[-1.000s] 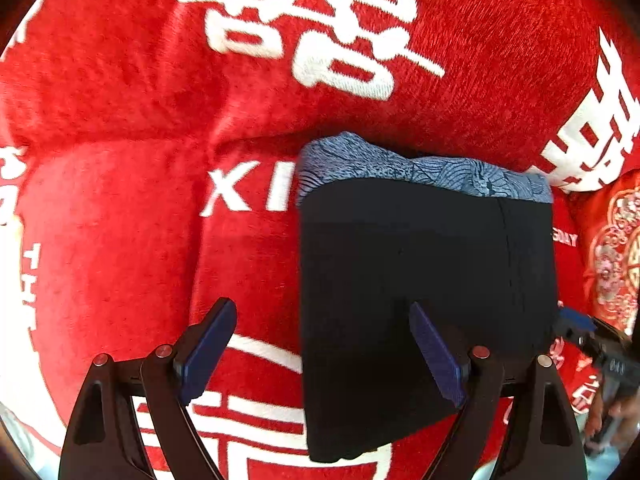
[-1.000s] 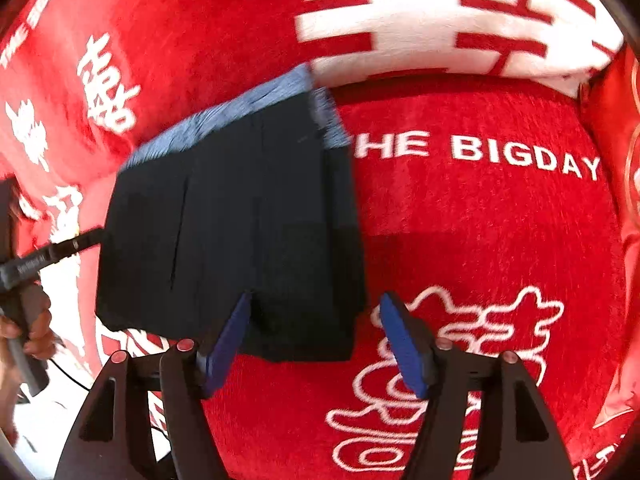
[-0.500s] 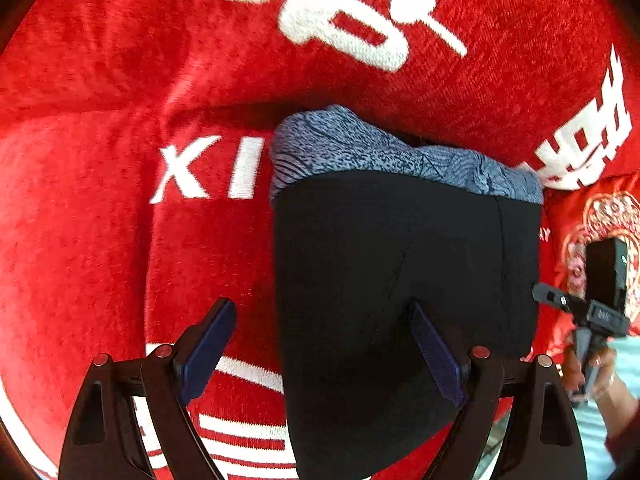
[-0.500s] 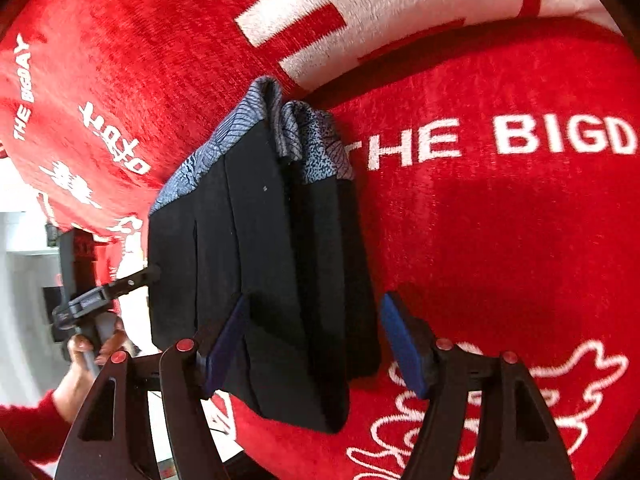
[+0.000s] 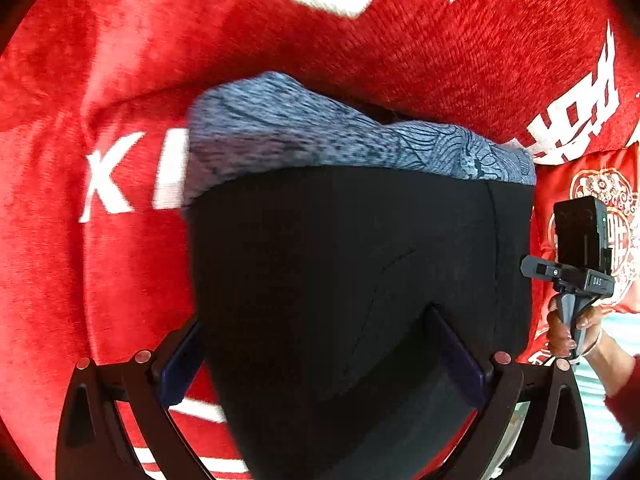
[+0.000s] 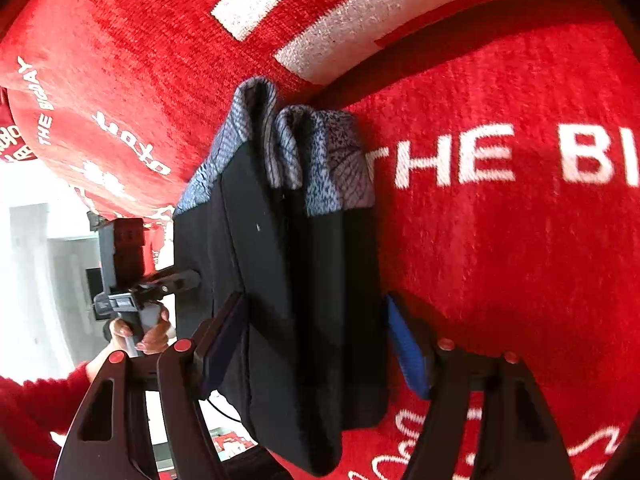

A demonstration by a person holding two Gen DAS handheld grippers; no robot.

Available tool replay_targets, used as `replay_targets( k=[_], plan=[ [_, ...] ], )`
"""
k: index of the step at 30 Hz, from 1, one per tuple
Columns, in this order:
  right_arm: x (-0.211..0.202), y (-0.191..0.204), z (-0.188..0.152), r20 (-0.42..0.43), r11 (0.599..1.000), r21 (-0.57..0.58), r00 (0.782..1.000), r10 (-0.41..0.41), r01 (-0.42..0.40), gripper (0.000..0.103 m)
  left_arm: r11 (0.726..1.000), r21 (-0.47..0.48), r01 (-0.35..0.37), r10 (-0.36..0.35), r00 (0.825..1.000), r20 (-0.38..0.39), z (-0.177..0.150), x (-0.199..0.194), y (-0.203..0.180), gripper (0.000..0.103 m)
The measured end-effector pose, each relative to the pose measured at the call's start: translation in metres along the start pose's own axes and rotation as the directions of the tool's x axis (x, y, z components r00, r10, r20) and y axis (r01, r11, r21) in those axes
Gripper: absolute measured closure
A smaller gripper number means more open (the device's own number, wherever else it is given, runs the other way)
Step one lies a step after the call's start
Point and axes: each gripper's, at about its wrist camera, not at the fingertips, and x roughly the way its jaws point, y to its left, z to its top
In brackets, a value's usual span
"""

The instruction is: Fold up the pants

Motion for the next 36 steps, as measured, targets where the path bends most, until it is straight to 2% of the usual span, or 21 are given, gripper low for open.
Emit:
replay_targets(
  k=[3, 5, 6, 10, 13, 16, 22, 29, 33, 36],
  plan=[
    [0.006, 0.001, 0.005, -0.010, 1.000, 0.003, 1.000, 0.018, -0.018, 0.025, 1.000, -0.020, 0.009, -0.009, 1.000, -0.008, 0.002, 0.010, -0.003, 0.000],
    [0.008, 0.001, 0.008, -0.019, 0.999, 0.038, 1.000, 0.017, -0.017, 0.027, 1.000, -0.022, -0.002, 0.002, 1.000, 0.000, 0.002, 0.009, -0.005, 0.000],
    [0.007, 0.003, 0.008, -0.020, 0.999, 0.045, 1.000, 0.006, -0.005, 0.031, 1.000, -0.024, -0.013, 0.013, 1.000, 0.012, 0.001, 0.008, -0.008, 0.001],
    [-0.004, 0.009, 0.001, -0.007, 0.998, 0.050, 1.000, 0.023, -0.023, 0.055, 0.997, 0.015, -0.072, 0.071, 0.994, 0.081, -0.008, -0.006, -0.028, 0.015],
    [-0.012, 0.017, -0.005, 0.006, 0.997, 0.048, 0.998, 0.057, -0.057, 0.059, 0.996, 0.009, -0.084, 0.082, 0.989, 0.127, -0.017, -0.021, -0.036, 0.028],
    [-0.022, 0.026, -0.015, 0.019, 0.993, 0.057, 0.994, 0.107, -0.108, 0.063, 0.998, -0.013, -0.067, 0.068, 0.986, 0.151, -0.025, -0.039, -0.042, 0.033],
    [-0.037, 0.048, -0.048, -0.007, 0.988, 0.042, 0.989, 0.146, -0.146, 0.063, 0.997, -0.034, -0.071, 0.075, 0.983, 0.165, -0.060, -0.067, -0.064, 0.033],
    [-0.032, 0.050, -0.111, -0.036, 0.984, 0.089, 0.987, 0.156, -0.152, 0.063, 0.996, -0.042, -0.084, 0.089, 0.989, 0.122, -0.123, -0.068, -0.056, 0.033],
    [-0.018, 0.037, -0.136, -0.030, 0.985, 0.122, 0.991, 0.130, -0.125, 0.063, 0.995, -0.048, -0.082, 0.086, 0.992, 0.088, -0.153, -0.055, -0.040, 0.033],
    [-0.005, 0.029, -0.152, -0.014, 0.995, 0.090, 0.999, 0.051, -0.050, 0.061, 0.994, -0.034, -0.102, 0.105, 0.989, 0.104, -0.167, -0.042, -0.026, 0.031]
  ],
)
